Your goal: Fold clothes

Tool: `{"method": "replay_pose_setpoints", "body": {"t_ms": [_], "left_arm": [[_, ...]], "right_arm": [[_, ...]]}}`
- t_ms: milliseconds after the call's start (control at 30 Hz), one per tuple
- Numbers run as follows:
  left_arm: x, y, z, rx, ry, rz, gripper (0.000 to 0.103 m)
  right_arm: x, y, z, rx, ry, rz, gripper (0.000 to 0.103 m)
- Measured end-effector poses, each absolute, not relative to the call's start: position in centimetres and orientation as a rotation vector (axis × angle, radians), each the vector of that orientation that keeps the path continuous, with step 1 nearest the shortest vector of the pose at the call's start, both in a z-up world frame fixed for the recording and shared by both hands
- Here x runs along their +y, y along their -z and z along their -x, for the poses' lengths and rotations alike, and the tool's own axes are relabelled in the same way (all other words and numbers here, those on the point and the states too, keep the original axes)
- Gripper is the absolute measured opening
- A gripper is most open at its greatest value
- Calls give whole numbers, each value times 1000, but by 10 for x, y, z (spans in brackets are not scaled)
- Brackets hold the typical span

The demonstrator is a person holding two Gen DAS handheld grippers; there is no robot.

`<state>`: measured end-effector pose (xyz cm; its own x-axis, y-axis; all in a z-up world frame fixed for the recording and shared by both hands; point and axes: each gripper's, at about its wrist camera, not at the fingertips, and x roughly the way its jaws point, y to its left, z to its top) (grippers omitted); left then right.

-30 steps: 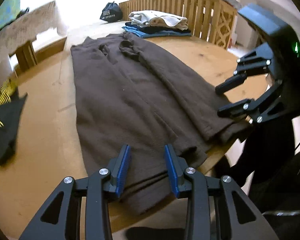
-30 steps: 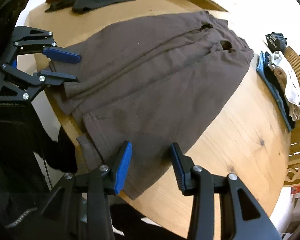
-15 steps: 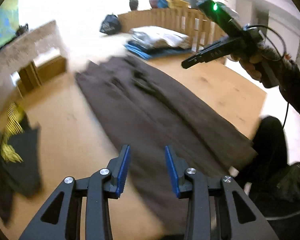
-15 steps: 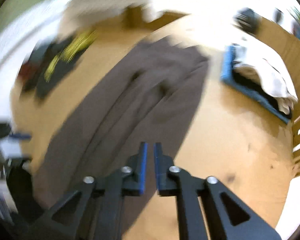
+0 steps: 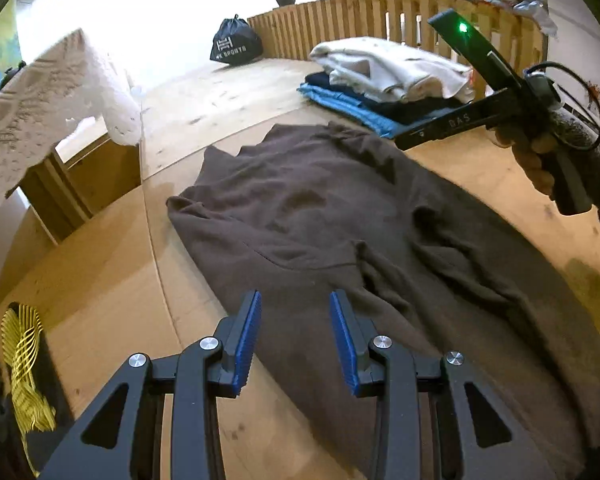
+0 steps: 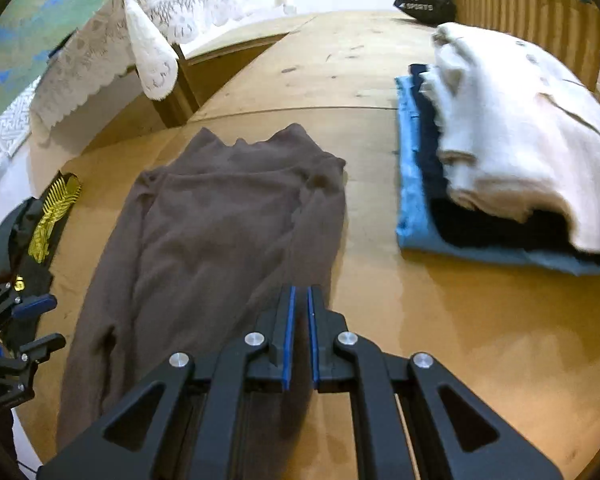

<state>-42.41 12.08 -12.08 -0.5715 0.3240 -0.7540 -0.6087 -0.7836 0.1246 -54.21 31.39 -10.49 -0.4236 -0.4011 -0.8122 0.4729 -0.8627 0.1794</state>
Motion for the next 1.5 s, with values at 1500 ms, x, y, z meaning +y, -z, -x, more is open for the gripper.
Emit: {"method": "replay_pose_setpoints", "body": {"t_ms": [1500], "left_arm": [[130,150,415,600,-2284,967,34]], "right_arm": [[151,60,593,17,2009,-1131,4]]}}
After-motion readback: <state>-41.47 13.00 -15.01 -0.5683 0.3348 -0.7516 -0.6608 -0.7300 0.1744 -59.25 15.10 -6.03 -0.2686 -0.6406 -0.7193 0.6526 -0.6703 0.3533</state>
